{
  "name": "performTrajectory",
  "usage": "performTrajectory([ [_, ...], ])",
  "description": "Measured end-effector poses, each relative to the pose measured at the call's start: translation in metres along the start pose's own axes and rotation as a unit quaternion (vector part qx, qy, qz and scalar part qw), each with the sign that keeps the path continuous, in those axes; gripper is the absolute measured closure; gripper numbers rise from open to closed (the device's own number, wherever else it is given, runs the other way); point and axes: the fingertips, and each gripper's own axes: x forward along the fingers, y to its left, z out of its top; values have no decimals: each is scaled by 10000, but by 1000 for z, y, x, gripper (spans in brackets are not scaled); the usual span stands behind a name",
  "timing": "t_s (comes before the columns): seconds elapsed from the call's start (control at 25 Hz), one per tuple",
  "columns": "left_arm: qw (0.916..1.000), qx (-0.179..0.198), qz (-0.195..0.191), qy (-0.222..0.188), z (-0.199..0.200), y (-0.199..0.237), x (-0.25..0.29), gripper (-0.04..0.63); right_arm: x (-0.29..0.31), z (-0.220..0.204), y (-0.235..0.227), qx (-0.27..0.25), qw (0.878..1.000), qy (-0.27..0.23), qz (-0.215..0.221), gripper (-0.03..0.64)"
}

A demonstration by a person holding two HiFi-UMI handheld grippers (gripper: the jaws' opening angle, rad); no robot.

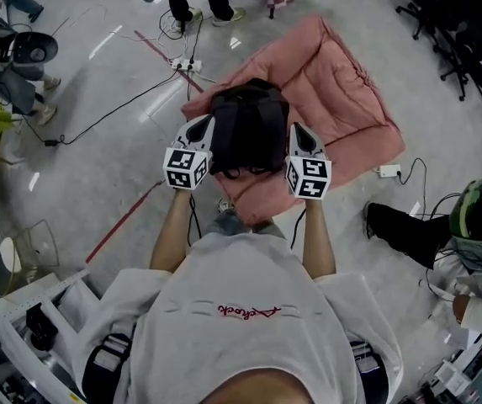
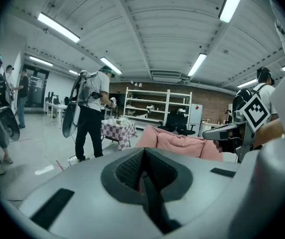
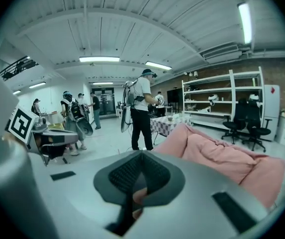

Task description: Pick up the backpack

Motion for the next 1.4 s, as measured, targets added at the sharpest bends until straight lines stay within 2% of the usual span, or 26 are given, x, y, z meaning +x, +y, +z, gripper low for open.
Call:
performTrajectory([
  [0.32,9995,-135,240,152,-14,10,22,586,36,-9,-16,10,9995,203,233,597],
  [0.48,9987,-233,290,362,-35,15,32,586,52,-26,-20,22,9986,423,304,597],
  [0.72,9953,-504,367,743,-86,19,31,586,59,-84,-16,154,9942,990,395,597],
  [1.04,9880,-857,476,1190,-173,19,22,586,56,-187,3,288,9822,1767,574,597],
  [1.4,9839,-991,518,1397,-245,12,15,586,50,-267,14,322,9725,2176,764,598],
])
